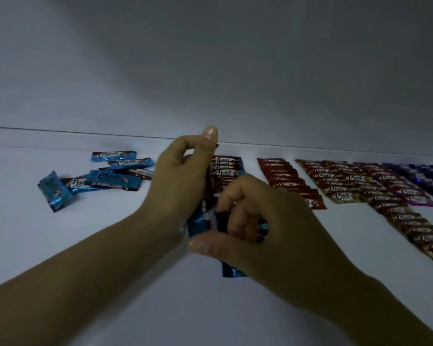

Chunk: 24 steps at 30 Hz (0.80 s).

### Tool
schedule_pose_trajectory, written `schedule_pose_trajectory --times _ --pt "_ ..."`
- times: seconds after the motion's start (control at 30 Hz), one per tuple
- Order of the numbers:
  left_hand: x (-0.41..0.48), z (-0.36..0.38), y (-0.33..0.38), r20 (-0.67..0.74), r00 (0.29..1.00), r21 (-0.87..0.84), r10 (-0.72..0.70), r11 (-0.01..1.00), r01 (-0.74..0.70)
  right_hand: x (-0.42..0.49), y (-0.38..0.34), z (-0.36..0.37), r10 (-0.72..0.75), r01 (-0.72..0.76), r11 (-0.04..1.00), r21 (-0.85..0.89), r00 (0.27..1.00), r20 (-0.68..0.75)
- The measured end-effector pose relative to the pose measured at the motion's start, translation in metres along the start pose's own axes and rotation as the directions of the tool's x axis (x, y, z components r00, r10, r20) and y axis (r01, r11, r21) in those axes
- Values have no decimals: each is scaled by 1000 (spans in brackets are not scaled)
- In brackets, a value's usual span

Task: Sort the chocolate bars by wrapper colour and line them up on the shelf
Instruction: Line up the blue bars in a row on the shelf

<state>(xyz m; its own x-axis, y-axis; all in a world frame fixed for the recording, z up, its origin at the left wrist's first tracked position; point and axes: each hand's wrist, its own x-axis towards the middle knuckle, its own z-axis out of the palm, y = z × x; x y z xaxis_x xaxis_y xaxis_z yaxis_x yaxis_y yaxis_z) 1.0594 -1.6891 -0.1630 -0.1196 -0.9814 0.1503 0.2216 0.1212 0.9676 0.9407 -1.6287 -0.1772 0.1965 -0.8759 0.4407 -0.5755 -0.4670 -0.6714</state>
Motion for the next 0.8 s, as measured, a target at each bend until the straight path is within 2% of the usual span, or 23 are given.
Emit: schedule_pose_trajectory --times 0.13,0.27,0.47,0.6,0.8 --pt "-11 5 -1 93 994 -85 -57 994 65 2 -5 2 -12 11 1000 -19 998 -67" --pt "-9 1 -4 160 985 -70 -70 994 83 4 -4 -10 -1 2 1000 8 996 -90" --pt "-11 -1 0 259 966 32 7 999 -16 7 7 -20 98 -85 994 72 973 -207" --pt "-2 -7 4 270 961 79 51 994 -75 8 9 -24 92 -82 995 52 967 -237" --pt "2 -15 6 308 951 170 31 982 -87 9 7 -33 112 -109 994 29 949 -294"
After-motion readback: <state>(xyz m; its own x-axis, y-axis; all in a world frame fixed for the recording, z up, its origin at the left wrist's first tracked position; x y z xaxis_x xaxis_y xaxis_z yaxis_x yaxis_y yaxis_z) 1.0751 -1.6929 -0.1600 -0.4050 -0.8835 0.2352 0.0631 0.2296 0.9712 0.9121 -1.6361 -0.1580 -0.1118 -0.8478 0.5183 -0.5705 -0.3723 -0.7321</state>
